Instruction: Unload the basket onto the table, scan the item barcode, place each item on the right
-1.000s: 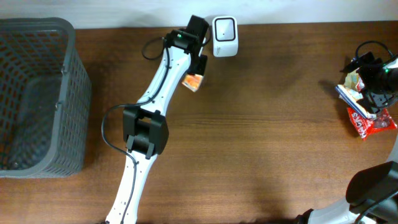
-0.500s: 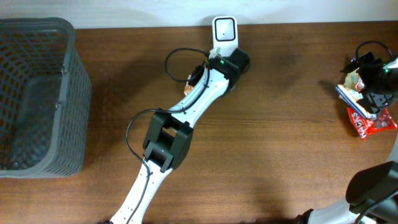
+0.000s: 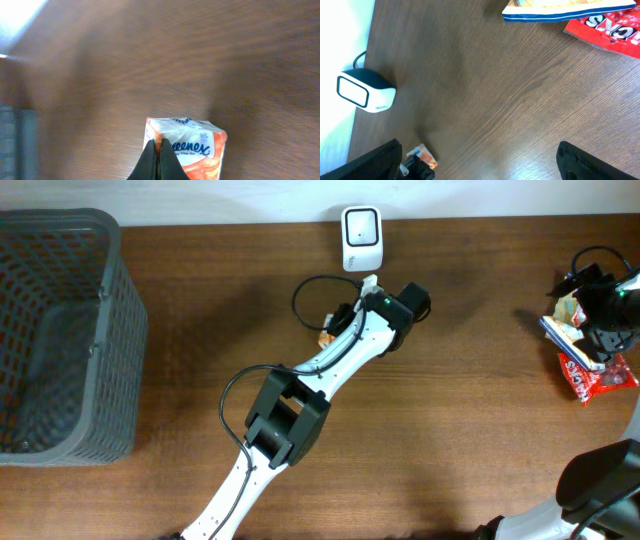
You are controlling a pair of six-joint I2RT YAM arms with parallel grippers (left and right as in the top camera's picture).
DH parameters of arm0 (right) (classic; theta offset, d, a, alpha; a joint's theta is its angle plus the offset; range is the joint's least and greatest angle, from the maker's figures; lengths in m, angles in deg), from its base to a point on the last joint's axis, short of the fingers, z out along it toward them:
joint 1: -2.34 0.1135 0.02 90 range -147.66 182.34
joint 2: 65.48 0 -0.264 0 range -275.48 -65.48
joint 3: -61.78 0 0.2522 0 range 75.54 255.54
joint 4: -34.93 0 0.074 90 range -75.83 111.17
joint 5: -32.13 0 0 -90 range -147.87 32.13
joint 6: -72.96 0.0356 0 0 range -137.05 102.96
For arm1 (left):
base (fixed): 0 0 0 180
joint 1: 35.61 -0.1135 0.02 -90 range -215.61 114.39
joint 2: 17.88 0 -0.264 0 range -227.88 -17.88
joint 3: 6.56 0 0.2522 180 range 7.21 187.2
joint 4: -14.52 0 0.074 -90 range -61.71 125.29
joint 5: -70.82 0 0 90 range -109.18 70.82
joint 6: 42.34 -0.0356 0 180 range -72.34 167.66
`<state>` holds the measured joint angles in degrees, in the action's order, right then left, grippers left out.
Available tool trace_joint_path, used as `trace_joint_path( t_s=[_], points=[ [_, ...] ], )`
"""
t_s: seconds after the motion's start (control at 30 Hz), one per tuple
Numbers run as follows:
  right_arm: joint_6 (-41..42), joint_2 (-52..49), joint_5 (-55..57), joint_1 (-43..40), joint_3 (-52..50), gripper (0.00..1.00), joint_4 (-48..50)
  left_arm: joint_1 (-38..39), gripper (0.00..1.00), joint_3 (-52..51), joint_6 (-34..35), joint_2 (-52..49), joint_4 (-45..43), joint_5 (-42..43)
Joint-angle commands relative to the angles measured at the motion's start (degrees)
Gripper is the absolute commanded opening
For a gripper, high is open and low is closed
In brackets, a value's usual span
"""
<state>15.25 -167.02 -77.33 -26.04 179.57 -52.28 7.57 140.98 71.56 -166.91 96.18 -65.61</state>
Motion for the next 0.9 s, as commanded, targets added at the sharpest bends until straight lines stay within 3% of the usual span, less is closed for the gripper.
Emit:
trace_joint_path(
  t_s=[0.0, 0.07, 0.17, 0.33, 0.43, 0.53, 0.67, 0.77, 0.87],
  points=[
    [-0.52, -0.09, -0.26, 0.24, 0.11, 0.98, -0.07, -0.07, 0.0, -0.57, 1.18, 0.87, -0.09, -18.75],
    [-0.52, -0.09, -0.26, 0.24, 0.11, 0.98, -0.07, -0.46, 0.0, -0.57, 1.14, 0.87, -1.07, -19.21],
    [-0.55, -0.09, -0.26, 0.26, 0.11, 0.98, -0.07, -0.39, 0.0, -1.11, 1.18, 0.85, -1.95, -9.99],
    [-0.52, -0.09, -0.26, 0.24, 0.11, 0.99, -0.07, 0.66, 0.0, -5.35, 1.18, 0.85, -5.09, -9.18],
    [-0.52, -0.09, -0.26, 0.24, 0.11, 0.98, -0.07, 0.72, 0.0, -6.86, 1.18, 0.85, -5.16, -3.1],
    [-0.55, -0.09, -0.26, 0.26, 0.11, 0.98, -0.07, 1.36, 0.0, -6.99, 1.14, 0.85, -5.18, -2.21],
    [-0.52, -0.09, -0.26, 0.24, 0.11, 0.98, -0.07, 3.8, 0.08, -6.86, 0.87, 0.87, -5.31, -2.4],
    [-0.52, -0.09, -0.26, 0.24, 0.11, 0.98, -0.04, 5.44, 0.0, -6.84, -0.26, 0.9, -5.33, -2.99],
    [-0.52, -0.09, -0.26, 0.26, 0.11, 0.98, -0.07, 5.9, 0.0, -6.75, -0.42, 0.9, -5.33, -19.47]
  ],
)
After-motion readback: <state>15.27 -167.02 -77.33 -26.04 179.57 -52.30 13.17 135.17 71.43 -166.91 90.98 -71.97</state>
